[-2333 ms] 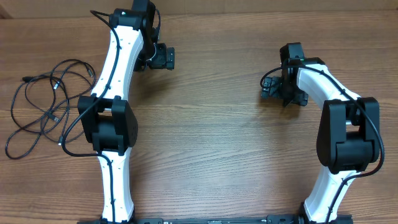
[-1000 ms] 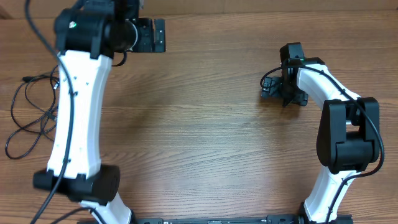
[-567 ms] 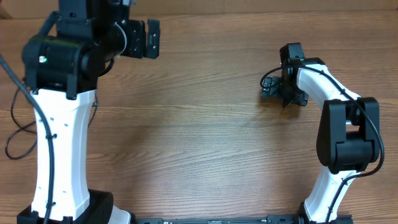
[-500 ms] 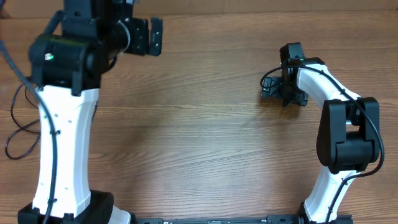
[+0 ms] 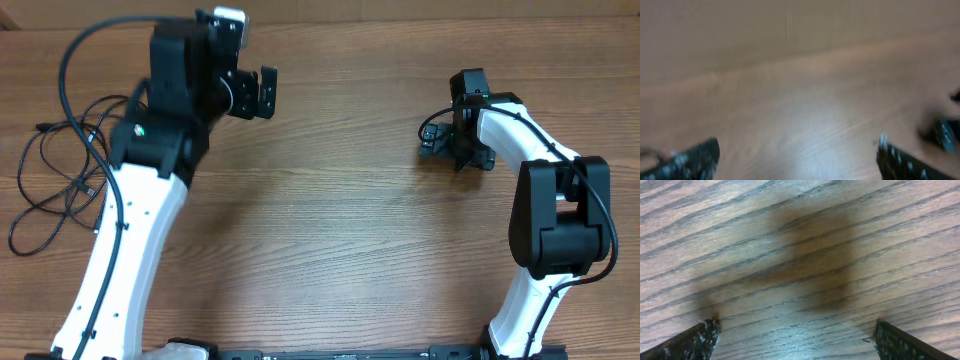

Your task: Untangle cables

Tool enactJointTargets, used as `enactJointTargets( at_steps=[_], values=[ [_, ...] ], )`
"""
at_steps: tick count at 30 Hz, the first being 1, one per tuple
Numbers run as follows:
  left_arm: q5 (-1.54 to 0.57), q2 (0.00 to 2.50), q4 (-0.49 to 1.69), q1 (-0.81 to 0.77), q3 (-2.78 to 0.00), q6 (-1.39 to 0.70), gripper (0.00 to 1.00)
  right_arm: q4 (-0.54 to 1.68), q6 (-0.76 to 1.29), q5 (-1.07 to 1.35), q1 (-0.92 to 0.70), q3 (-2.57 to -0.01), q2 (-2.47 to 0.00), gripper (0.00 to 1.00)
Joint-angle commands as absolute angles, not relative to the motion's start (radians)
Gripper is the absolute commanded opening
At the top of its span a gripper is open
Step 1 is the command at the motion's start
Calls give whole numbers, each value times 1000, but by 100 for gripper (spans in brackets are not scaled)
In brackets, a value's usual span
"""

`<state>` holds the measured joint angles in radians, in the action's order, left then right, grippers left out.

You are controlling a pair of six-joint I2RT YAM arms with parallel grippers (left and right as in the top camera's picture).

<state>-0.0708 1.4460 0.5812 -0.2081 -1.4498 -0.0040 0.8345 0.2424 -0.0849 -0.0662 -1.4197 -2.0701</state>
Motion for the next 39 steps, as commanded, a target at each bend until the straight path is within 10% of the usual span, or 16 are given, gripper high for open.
enactJointTargets(
  at_steps=[1, 11, 19, 39],
  values=[
    [-80, 1374, 433, -212, -1238, -36, 100, 840, 243, -112, -70, -1407, -2089, 100],
    [-78, 1169, -414, -192, -438, -187, 100, 840, 243, -111, -70, -1407, -2089, 100],
    [-67, 1016, -686, -94, -91, -308, 100, 840, 243, -111, -70, -1407, -2089, 100],
    [4, 609, -225, -65, -5, -281, 100, 840, 243, -111, -70, -1407, -2089, 100]
  ],
)
